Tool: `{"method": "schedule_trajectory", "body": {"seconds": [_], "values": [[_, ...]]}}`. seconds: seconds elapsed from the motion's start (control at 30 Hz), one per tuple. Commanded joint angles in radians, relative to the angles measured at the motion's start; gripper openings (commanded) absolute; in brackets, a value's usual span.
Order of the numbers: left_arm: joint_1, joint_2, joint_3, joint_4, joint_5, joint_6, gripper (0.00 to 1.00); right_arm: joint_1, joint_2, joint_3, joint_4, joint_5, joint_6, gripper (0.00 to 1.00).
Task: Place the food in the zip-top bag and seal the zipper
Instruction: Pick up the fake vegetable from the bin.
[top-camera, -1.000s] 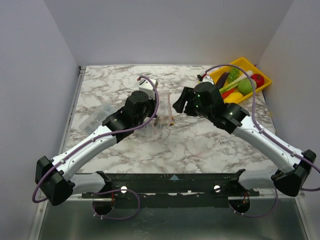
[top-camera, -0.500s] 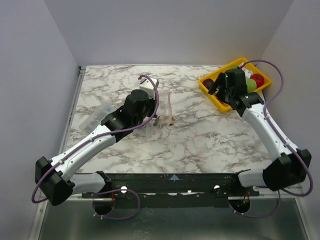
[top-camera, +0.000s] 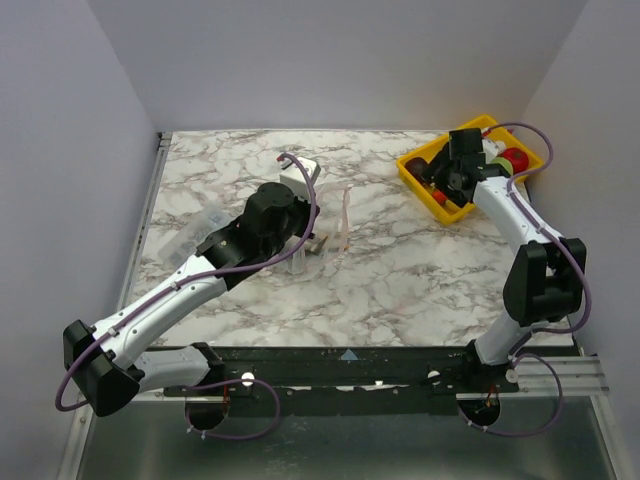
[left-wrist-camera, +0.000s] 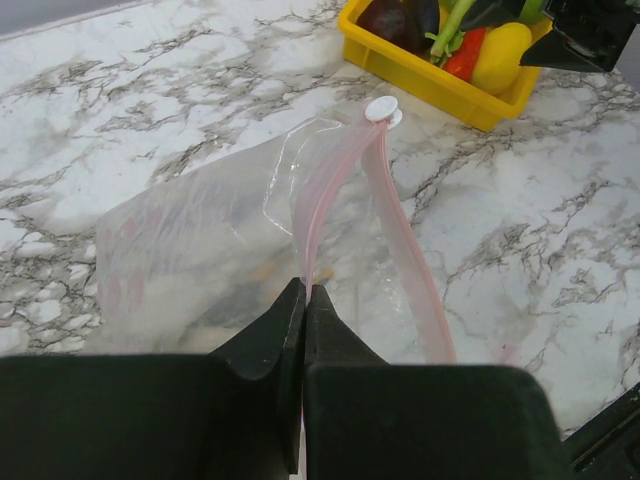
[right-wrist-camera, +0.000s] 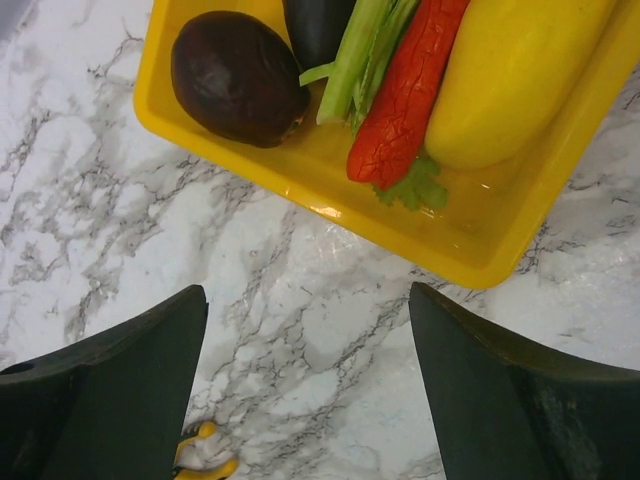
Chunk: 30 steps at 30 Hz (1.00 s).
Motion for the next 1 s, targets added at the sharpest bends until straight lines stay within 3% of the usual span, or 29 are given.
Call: {"method": "schedule_trajectory", "body": {"seconds": [0.0, 0.57, 0.83, 0.9, 0.97], "values": [[-0.012, -0.014, 0.039, -0.013, 0.026, -0.02, 0.0, -0.025, 0.029, -0.047, 0.12, 0.016, 0.047, 0.78], [-0.029, 0.035, 0.029, -0.003, 0.006, -0.008, 0.0, -0.09, 0.235, -0.015, 0.189, 0.009, 0.024, 0.72], [-0.035, 0.055, 0.016, 0.013, -0.03, 0.003, 0.0, -0.125, 0.282, -0.043, 0.28, -0.084, 0.11, 0.7], [-0.037, 0.061, 0.02, 0.008, -0.033, 0.003, 0.0, -0.126, 0.295, -0.04, 0.281, -0.095, 0.127, 0.64], [-0.037, 0.062, 0.019, 0.017, -0.025, 0.003, 0.0, -0.125, 0.304, -0.04, 0.285, -0.099, 0.141, 0.5]]}}
